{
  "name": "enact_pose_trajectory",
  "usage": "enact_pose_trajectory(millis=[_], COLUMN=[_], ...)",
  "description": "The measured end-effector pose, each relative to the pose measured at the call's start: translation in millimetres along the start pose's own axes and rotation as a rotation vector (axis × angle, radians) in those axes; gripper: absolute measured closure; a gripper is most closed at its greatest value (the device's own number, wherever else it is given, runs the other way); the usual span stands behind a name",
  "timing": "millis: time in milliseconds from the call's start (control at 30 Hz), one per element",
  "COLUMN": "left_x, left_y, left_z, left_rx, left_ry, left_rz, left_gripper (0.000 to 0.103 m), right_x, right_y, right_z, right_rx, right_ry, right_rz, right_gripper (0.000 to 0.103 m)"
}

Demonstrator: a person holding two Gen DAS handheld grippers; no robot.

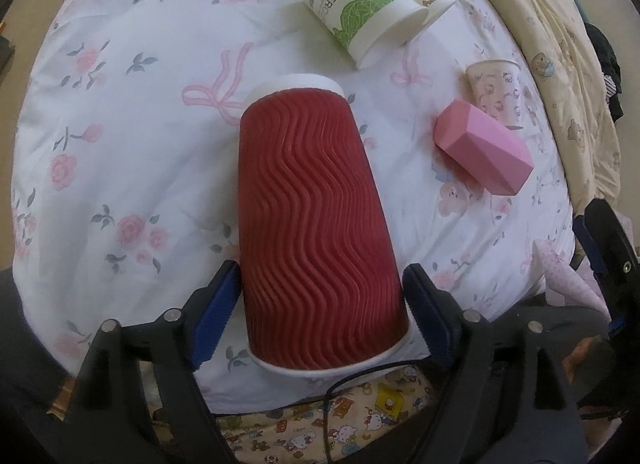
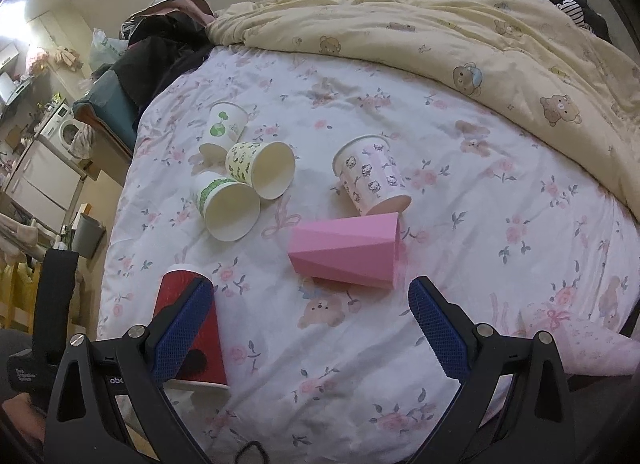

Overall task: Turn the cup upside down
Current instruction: 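Lift the red cup with the left tool and stand it upright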

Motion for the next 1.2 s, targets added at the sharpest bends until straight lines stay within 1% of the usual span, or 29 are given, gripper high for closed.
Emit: enact_pose_trajectory(millis=[67,167,267,333,433,500,567,667,767,900,1100,1167,1200], left_x=[0,1,1,1,1,0,-2,-5,-12,-19,-21,-22,-22], left_y=[-2,-2,-2,-3,-6,-6,-5,1,16,41,66,71,73], left_z=[-1,-3,-7,-18,-37,-54,-67,-86,-96,-99,-84,-79,-78], left_rx=[-0.014,-0.030,-0.018,-0.023,0.001,0.007,-0.009,-0.068,-0.085,-0.152,-0.214,-0.211,-0.183], left_ry=[-0.006,-0.007,-0.008,-0.039,-0.065,-0.099,-0.136,-0.204,-0.230,-0.288,-0.336,-0.334,-0.323], left_rz=[0.007,0.022,0.023,0.025,0.037,0.047,0.063,0.083,0.074,0.045,0.034,0.008,-0.013], left_gripper=[0.005,0.004,0.004,0.004,0.004,0.004,0.004,0.004,0.004,0.004,0.004,0.004,0.004], right_x=[-1,-2,-3,-4,-4,-3,-4,-4,-4,-3,0,1,2], right_y=[1,1,2,3,2,2,3,5,3,4,7,9,10], right_z=[0,2,1,0,1,0,-1,-2,0,3,12,16,18], right_rx=[-0.003,-0.023,-0.033,-0.035,-0.032,-0.041,-0.044,-0.043,-0.040,-0.042,-0.032,-0.028,-0.027], right_ry=[0.000,0.009,0.011,0.004,0.005,0.005,0.001,-0.003,0.003,0.015,0.040,0.049,0.055], right_rz=[-0.001,0.008,0.013,0.010,0.013,0.025,0.025,0.017,0.018,0.020,0.005,-0.002,-0.005], right_gripper=[0.002,0.002,0.002,0.002,0.002,0.002,0.002,0.002,0.002,0.002,0.002,0.002,0.002])
Point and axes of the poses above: each gripper's, at about its wrist camera, not at the fingertips, and z roughly the way its jaws point, y to its left, x to its underside, the point moved 4 cm from there along z, roughly the way its jaws point, and after that the axes turned 7 degrees about -z, right-handed, at the moved point
